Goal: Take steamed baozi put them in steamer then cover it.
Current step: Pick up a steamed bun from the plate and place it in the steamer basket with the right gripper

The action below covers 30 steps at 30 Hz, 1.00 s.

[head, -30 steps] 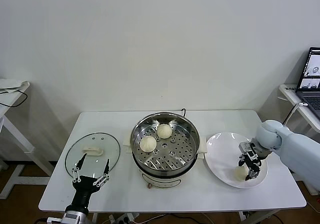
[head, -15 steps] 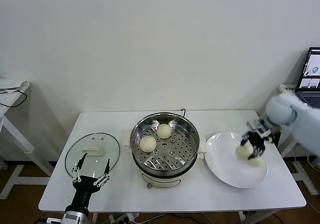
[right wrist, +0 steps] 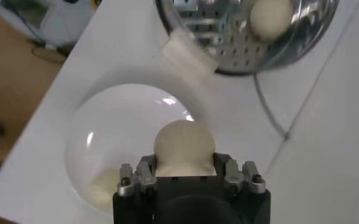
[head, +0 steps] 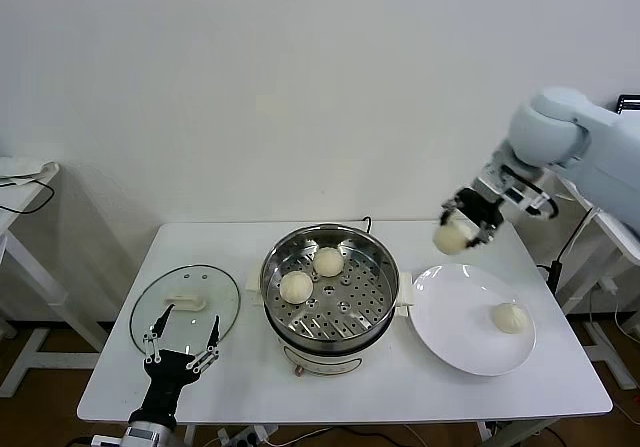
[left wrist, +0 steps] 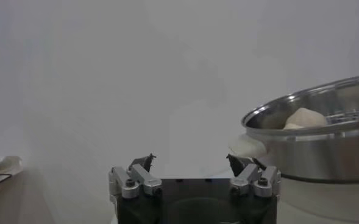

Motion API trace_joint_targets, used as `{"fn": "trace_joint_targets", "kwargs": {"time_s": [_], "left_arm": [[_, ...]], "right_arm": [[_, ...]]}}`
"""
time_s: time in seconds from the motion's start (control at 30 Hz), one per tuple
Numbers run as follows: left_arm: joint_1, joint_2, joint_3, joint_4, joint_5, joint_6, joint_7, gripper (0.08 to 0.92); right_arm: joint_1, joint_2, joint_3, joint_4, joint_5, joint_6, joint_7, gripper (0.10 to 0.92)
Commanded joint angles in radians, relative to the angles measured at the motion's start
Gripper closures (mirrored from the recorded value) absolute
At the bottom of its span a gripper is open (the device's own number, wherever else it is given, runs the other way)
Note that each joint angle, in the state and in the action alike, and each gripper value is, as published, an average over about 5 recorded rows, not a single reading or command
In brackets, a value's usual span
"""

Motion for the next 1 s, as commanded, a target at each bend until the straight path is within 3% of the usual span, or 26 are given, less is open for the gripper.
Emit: {"fn": "trace_joint_targets", "kwargs": {"time_s": [0.03,0.4,1.0], "left_arm": [[-0.001,0.002,-0.011,-0.002,-0.006,-0.001,0.002,0.177],[-0.001,0.006,-0.034,0.001,-0.022,-0.003,0.007,0.177],[-0.005,0.019,-0.059,0.004,-0.041,0.0,0.009,0.177]], "right_arm": [[0.163,0.227,-0.148,0.062,-0.022,0.209,0.129,0.398],[0.009,0.38,-0.133,-0.011,-0.159,0.319,0.193,0.397],[-0.138,0.454,-0.121,-0.005,-0.204,0.35,0.223,0.4]]}}
